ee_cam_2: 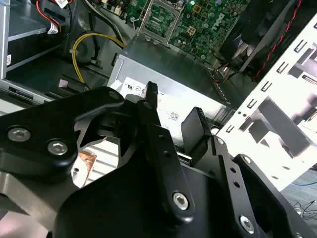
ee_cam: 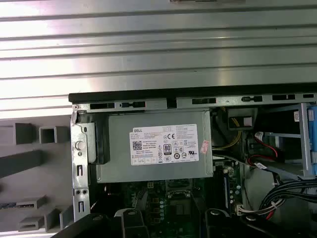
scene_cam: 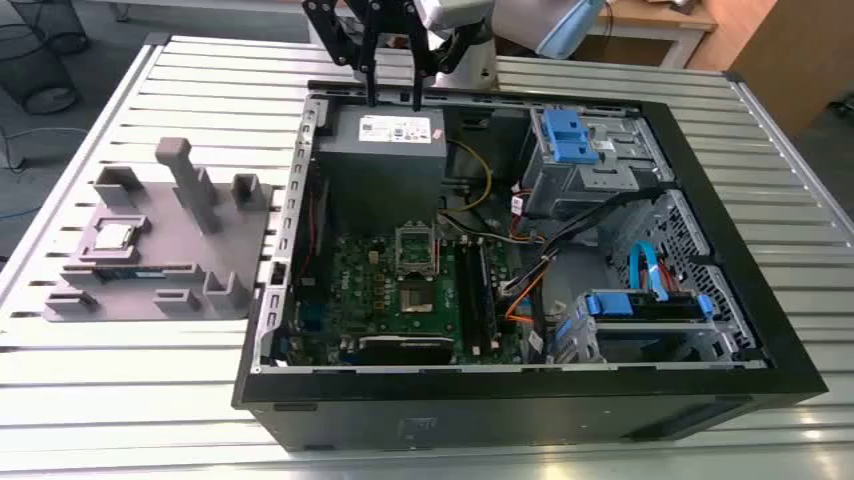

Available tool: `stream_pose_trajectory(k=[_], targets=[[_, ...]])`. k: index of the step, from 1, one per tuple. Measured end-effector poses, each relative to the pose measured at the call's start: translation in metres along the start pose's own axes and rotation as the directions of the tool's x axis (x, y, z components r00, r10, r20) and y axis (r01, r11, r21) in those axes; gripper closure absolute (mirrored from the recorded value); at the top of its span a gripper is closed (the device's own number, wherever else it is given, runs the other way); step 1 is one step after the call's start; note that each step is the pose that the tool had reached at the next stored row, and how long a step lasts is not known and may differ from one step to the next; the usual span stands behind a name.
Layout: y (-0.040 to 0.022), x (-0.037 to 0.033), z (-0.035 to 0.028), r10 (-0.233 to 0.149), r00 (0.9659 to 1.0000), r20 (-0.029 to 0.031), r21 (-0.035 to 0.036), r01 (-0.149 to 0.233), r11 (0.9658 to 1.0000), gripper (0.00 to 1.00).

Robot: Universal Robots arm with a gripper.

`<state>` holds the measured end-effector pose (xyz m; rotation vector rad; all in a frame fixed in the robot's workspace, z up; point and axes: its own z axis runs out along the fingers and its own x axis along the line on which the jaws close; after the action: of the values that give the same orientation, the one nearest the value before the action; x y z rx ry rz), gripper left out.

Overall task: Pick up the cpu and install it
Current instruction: 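Reach for the cpu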

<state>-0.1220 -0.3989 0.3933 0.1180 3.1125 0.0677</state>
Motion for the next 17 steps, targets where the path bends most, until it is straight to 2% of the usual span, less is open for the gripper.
stream_pose_trajectory(k=[13, 14, 15, 17], targets=[[0.0, 0.0, 0.0, 0.0, 1.0, 0.0, 0.0, 0.0, 1.0, 0.53], [0.0, 0.0, 0.0, 0.0, 1.0, 0.0, 0.0, 0.0, 1.0, 0.55], [0.0, 0.0, 0.0, 0.0, 1.0, 0.0, 0.0, 0.0, 1.0, 0.61], [0.0, 0.0, 0.0, 0.0, 1.0, 0.0, 0.0, 0.0, 1.0, 0.61]])
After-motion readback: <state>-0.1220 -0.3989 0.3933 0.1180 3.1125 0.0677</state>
